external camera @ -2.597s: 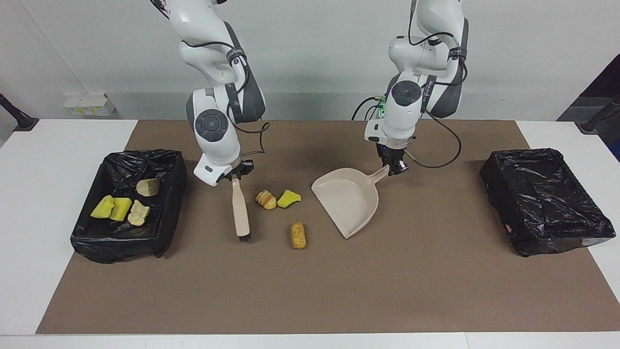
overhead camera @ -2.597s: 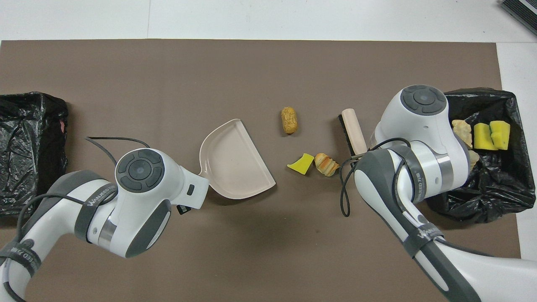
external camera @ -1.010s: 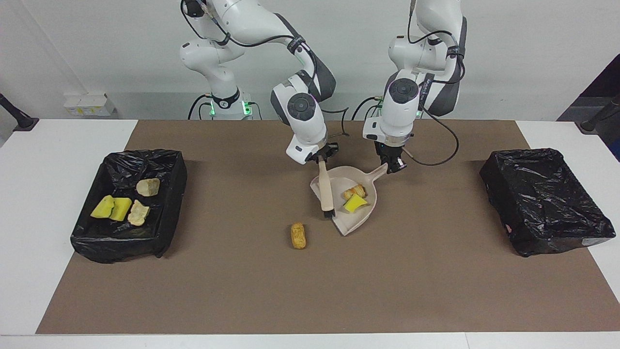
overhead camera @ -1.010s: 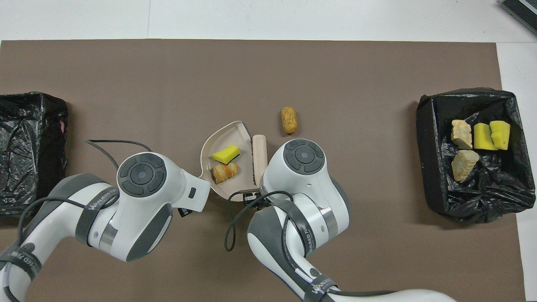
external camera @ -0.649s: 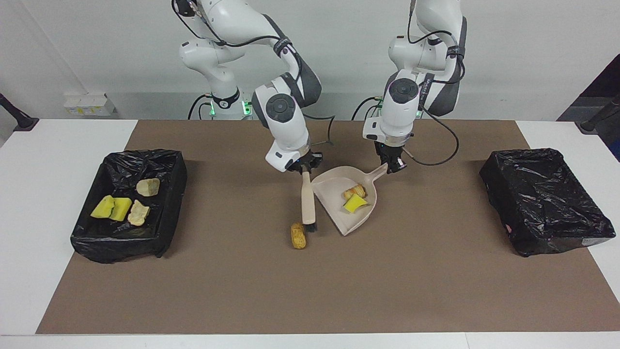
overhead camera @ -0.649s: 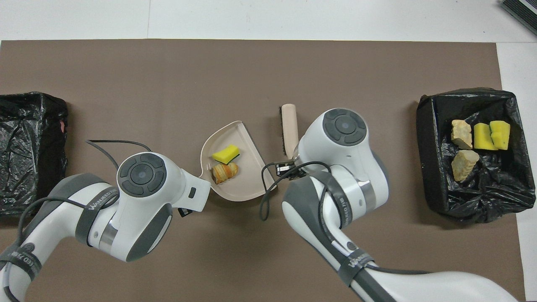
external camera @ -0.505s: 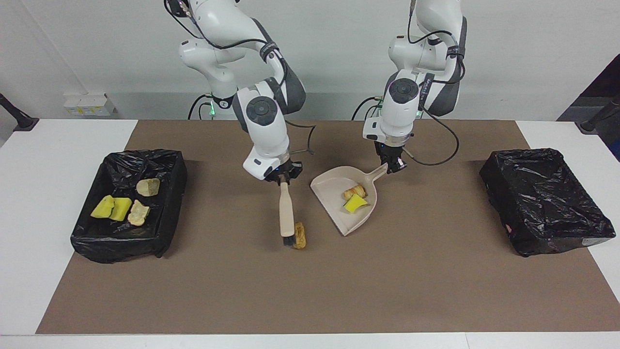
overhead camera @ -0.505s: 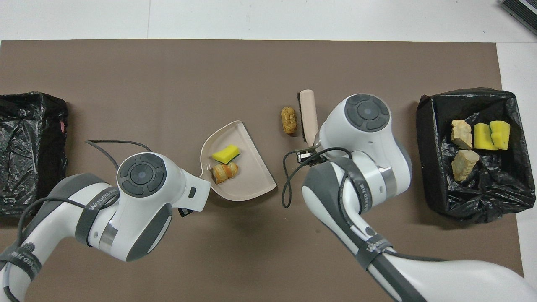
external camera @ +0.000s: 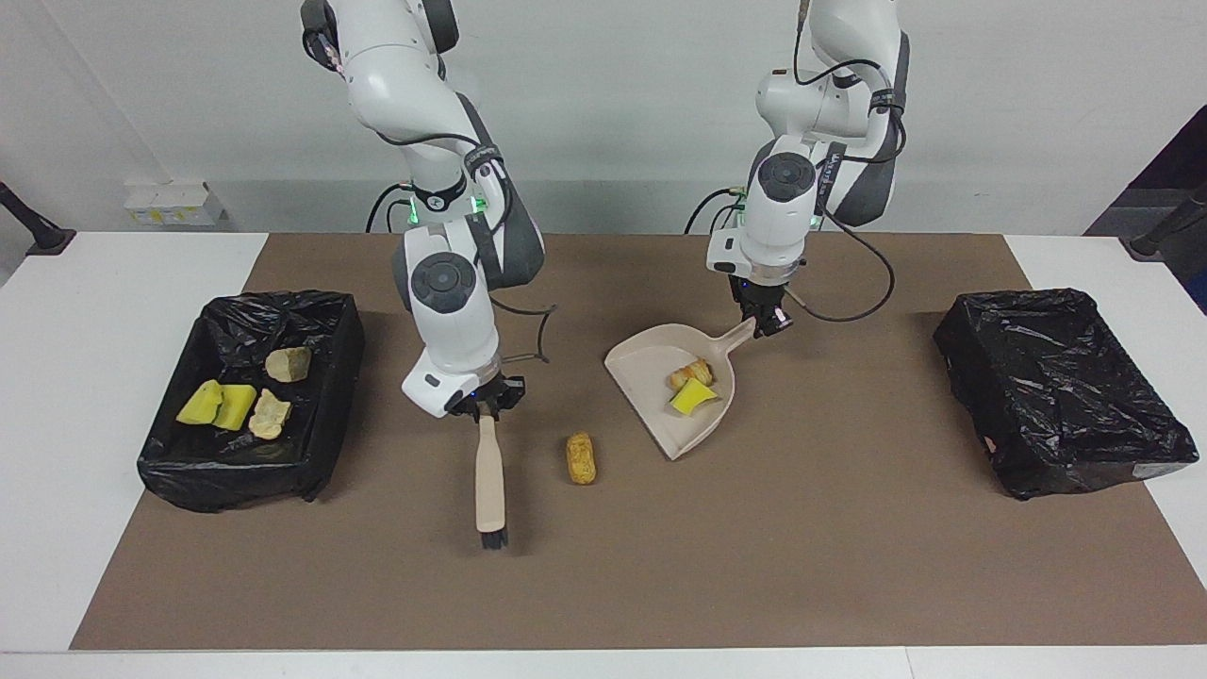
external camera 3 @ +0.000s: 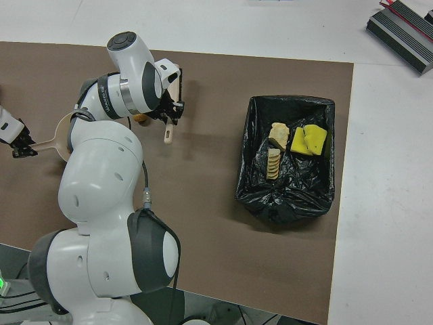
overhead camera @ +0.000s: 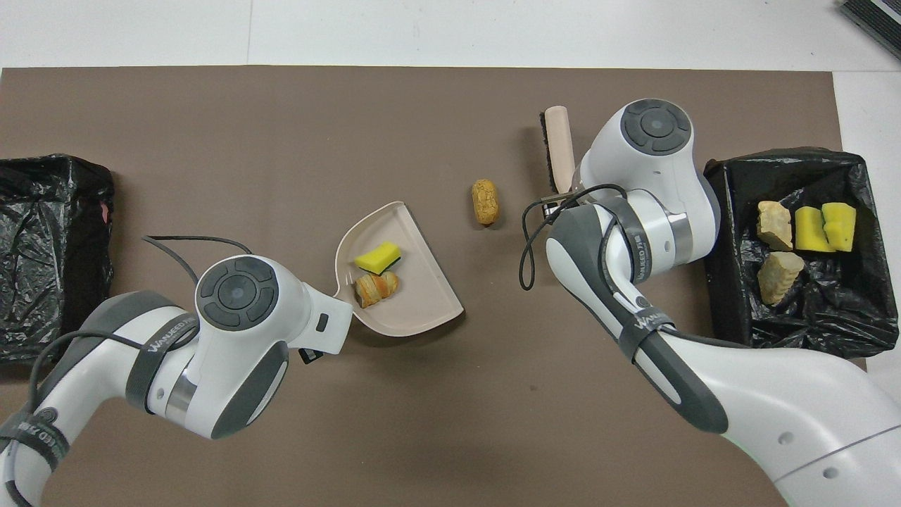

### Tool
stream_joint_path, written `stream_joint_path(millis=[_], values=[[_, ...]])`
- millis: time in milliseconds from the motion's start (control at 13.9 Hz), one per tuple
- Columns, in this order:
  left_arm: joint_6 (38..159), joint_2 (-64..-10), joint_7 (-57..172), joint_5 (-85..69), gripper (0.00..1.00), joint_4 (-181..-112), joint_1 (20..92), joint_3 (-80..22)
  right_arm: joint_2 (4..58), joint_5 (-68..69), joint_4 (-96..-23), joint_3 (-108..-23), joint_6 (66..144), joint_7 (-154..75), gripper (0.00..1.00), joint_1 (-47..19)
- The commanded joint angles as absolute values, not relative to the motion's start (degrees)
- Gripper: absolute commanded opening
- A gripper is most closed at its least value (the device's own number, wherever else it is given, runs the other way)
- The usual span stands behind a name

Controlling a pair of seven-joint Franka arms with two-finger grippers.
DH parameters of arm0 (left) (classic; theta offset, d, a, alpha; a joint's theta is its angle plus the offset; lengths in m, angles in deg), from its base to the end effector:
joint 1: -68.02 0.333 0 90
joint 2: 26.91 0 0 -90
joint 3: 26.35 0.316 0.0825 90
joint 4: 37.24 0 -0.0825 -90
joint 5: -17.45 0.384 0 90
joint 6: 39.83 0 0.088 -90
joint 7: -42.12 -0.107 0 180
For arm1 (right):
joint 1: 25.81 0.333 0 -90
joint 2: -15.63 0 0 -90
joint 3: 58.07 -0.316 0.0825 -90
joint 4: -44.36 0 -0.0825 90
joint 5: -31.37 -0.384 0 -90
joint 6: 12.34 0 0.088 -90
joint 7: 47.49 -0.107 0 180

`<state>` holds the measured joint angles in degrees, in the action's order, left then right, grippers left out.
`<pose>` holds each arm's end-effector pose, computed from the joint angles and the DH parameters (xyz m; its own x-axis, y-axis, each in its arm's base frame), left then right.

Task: Sweep and dump trash in bin
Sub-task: 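Lift the brush back toward the remaining bread chunk with the right gripper, then sweep the last bread chunk into the dustpan with the right gripper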

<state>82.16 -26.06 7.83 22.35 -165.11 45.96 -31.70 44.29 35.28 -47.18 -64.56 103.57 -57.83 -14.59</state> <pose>0.4566 -0.2326 0.3707 0.4285 -0.8964 -0.1130 -0.9026 -0.4305 -0.0071 0.6490 0.1931 0.3373 0.9867 0.1473 -0.0692 0.1489 -0.9887 0.0176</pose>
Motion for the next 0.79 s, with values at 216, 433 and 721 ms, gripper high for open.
stream_joint_path(millis=[216, 433, 721], values=[[83.57, -24.45, 9.51, 22.99, 0.0, -166.79, 45.52, -31.1, 47.1, 27.96, -43.88, -65.45, 100.26, -60.39, 0.0, -7.38], [83.57, -24.45, 9.51, 22.99, 0.0, -166.79, 45.61, -31.1, 46.49, 26.19, -47.39, -65.54, 100.95, -68.56, 0.0, -1.49], [83.65, -24.54, 9.51, 22.99, 0.0, -166.79, 45.61, -31.1, 44.2, 21.97, -49.5, -65.98, 100.51, -72.01, 0.0, 3.71]])
